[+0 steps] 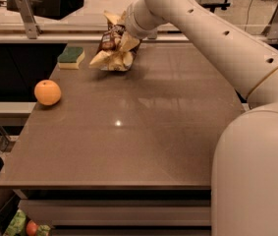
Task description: Move brown chip bag near sponge
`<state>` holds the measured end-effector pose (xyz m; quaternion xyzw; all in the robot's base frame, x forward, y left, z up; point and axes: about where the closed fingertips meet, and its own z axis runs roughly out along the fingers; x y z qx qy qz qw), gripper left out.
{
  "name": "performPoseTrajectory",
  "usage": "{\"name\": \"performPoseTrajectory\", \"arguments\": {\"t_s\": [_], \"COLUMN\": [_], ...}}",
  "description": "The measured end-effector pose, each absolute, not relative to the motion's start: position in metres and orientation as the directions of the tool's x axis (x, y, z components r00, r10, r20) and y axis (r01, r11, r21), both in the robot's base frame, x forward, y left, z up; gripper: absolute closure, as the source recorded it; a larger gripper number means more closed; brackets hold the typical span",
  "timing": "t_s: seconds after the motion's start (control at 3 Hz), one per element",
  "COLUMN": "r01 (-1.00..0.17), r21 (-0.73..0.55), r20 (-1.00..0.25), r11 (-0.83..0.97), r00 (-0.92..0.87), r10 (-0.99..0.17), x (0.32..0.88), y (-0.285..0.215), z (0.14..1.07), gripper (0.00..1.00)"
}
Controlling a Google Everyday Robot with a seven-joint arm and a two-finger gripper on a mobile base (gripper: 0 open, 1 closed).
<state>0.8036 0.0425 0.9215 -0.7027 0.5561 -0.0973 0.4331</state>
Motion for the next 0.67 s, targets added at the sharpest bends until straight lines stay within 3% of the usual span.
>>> {"name": "performPoseTrajectory", "arguments": {"t_s": [0.33, 0.67], "r01": [-0.699, -0.7], "r21": [-0.715, -0.715], "r20": [-0.345, -0.346], "r11": [-0.009, -0.009], "r00": [0.364, 0.364], "r10": [-0.865, -0.865], "x": [0.8037, 0.8037], "y": [0.0442, 0.0443], "z": [0.9191, 0.919], "gripper": [0.0, 0.0]}}
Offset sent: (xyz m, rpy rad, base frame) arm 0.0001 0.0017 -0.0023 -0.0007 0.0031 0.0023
